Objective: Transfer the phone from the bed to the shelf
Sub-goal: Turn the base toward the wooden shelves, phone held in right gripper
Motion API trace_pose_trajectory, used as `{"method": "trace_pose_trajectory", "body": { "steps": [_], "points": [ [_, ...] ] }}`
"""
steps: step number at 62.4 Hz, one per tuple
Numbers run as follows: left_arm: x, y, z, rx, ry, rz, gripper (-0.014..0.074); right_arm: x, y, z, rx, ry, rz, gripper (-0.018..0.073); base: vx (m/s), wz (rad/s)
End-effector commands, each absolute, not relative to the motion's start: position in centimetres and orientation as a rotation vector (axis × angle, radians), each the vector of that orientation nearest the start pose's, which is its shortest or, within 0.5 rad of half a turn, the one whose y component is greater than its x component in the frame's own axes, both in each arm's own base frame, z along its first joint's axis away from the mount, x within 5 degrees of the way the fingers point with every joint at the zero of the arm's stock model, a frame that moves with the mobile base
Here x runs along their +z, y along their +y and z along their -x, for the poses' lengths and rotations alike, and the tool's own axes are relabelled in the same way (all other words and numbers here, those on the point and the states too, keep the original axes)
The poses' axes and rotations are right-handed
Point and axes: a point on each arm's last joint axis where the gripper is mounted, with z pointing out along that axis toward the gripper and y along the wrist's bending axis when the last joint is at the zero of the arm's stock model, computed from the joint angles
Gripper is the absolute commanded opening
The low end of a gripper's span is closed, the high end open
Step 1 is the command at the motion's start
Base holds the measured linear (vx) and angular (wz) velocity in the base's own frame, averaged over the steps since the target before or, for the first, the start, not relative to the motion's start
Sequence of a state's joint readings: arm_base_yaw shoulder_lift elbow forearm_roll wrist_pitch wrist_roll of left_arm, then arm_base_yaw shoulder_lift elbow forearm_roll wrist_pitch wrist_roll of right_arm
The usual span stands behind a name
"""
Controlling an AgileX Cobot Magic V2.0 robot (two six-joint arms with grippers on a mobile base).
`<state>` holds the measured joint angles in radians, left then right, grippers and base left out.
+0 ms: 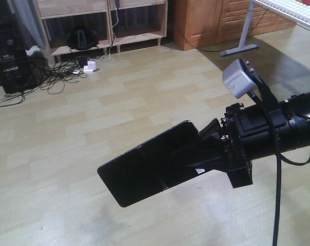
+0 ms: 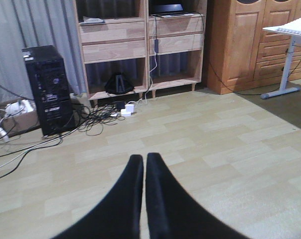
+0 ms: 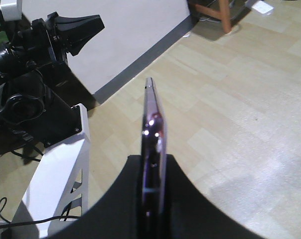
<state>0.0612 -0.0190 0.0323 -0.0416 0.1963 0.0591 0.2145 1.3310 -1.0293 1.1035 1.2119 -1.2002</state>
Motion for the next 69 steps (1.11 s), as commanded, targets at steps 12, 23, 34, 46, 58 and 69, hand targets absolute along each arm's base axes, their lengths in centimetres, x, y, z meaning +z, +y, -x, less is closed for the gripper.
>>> {"method": "trace_pose_trajectory", "body": {
  "steps": [12,23,34,46,58,69],
  "points": [
    [18.98,0.29,-5.58,0.049,1.622,0.038,0.0001,35.14,12.83,-21.12,1.191,1.869,1.178,-0.0002,0.39,-0.08],
    [18.98,0.29,-5.58,0.049,1.622,0.038,0.0001,35.14,12.83,-21.12,1.191,1.869,1.178,-0.0002,0.40,-0.08],
    [18.98,0.29,-5.58,0.049,1.622,0.038,0.0001,35.14,12.83,-21.12,1.191,1.869,1.178,-0.0002,0.41,-0.10],
    [18.98,0.29,-5.58,0.049,1.622,0.038,0.0001,35.14,12.83,-21.12,1.191,1.869,1.178,-0.0002,0.42,-0.12],
    [18.98,0.29,-5.58,0.049,1.622,0.038,0.0001,35.14,12.83,-21.12,1.191,1.869,1.178,-0.0002,0.42,-0.14],
    [18.98,0.29,-5.58,0.049,1.622,0.038,0.0001,35.14,12.83,-21.12,1.191,1.869,1.178,-0.0002,0.41,-0.16]
  ]
}}
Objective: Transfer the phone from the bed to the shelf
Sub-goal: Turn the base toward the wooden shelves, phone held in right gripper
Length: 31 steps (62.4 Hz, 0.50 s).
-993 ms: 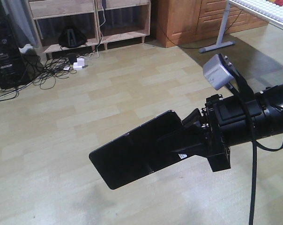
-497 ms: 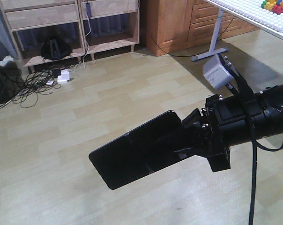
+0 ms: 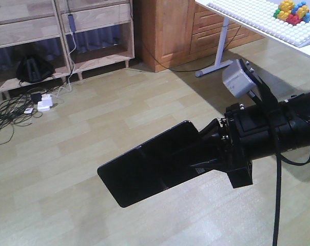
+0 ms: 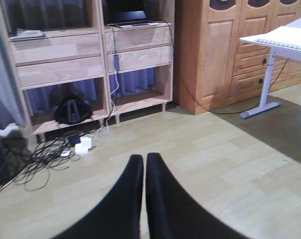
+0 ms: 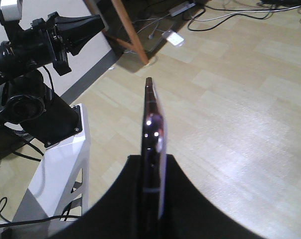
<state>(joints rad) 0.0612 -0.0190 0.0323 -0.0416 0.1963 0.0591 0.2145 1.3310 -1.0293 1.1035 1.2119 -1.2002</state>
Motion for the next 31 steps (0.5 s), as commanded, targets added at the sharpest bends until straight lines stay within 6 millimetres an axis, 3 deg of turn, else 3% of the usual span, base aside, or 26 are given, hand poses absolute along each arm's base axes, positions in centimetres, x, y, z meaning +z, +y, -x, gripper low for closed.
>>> {"method": "trace_pose_trajectory", "body": {
  "steps": [1,31],
  "points": [
    [18.98,0.29,-5.58,0.049,1.622,0.038,0.0001,35.14,12.83,-21.12,1.191,1.869,1.178,-0.0002,0.42,-0.15],
    [18.98,0.29,-5.58,0.049,1.622,0.038,0.0001,35.14,12.83,-21.12,1.191,1.869,1.178,-0.0002,0.41,-0.08]
  ]
}}
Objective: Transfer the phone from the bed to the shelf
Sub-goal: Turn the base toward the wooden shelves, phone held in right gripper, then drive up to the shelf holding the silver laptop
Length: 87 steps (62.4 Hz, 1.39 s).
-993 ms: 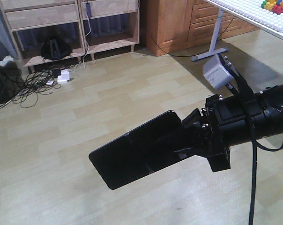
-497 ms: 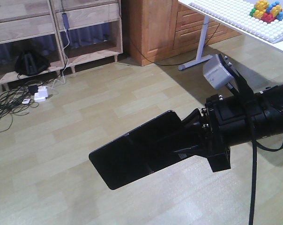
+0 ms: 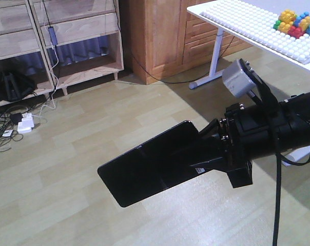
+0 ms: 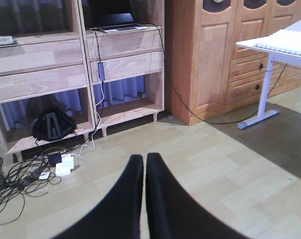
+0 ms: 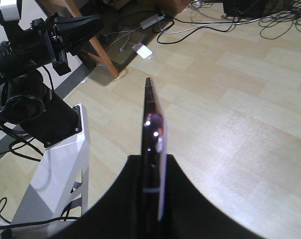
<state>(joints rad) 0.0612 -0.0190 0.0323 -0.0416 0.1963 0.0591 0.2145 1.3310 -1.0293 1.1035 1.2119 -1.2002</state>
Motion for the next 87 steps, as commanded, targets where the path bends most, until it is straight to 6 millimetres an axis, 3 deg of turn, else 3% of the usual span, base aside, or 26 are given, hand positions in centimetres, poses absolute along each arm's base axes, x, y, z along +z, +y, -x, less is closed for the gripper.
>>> {"method": "trace_pose_trajectory", "body": {
  "steps": [1,87],
  "points": [
    [18.98,0.29,-5.58,0.049,1.622,0.038,0.0001,35.14,12.83,-21.12,1.191,1.869,1.178,-0.0002,0.41,0.01],
    [18.98,0.29,-5.58,0.049,1.622,0.038,0.0001,35.14,12.83,-21.12,1.191,1.869,1.178,-0.0002,0.39,0.01]
  ]
}}
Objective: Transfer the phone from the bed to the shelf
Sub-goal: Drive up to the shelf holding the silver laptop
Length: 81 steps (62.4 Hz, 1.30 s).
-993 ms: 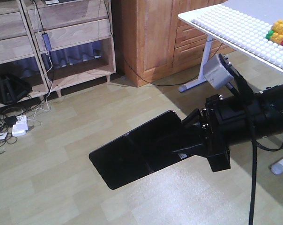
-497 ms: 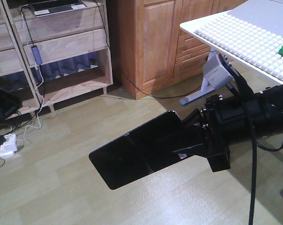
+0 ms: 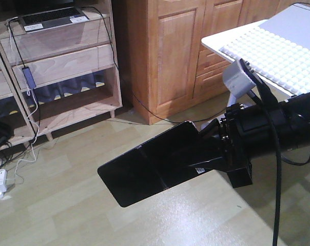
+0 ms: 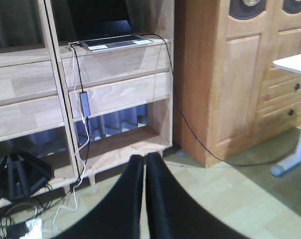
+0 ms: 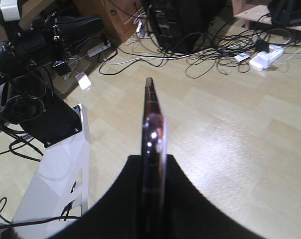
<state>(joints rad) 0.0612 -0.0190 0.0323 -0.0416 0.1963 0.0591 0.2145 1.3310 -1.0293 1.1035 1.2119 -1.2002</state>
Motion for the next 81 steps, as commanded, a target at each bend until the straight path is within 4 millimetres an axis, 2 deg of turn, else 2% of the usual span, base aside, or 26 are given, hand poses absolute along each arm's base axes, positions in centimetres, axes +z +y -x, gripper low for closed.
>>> {"method": "trace_pose_trajectory", "body": {
  "steps": [1,81],
  "points": [
    [18.98,0.29,-5.58,0.049,1.622,0.038,0.0001,35.14,12.83,-21.12,1.191,1.869,1.178,-0.0002,0.41,0.06],
    [18.98,0.29,-5.58,0.049,1.622,0.038,0.0001,35.14,12.83,-21.12,1.191,1.869,1.178,-0.0002,0.39,0.10]
  ]
}}
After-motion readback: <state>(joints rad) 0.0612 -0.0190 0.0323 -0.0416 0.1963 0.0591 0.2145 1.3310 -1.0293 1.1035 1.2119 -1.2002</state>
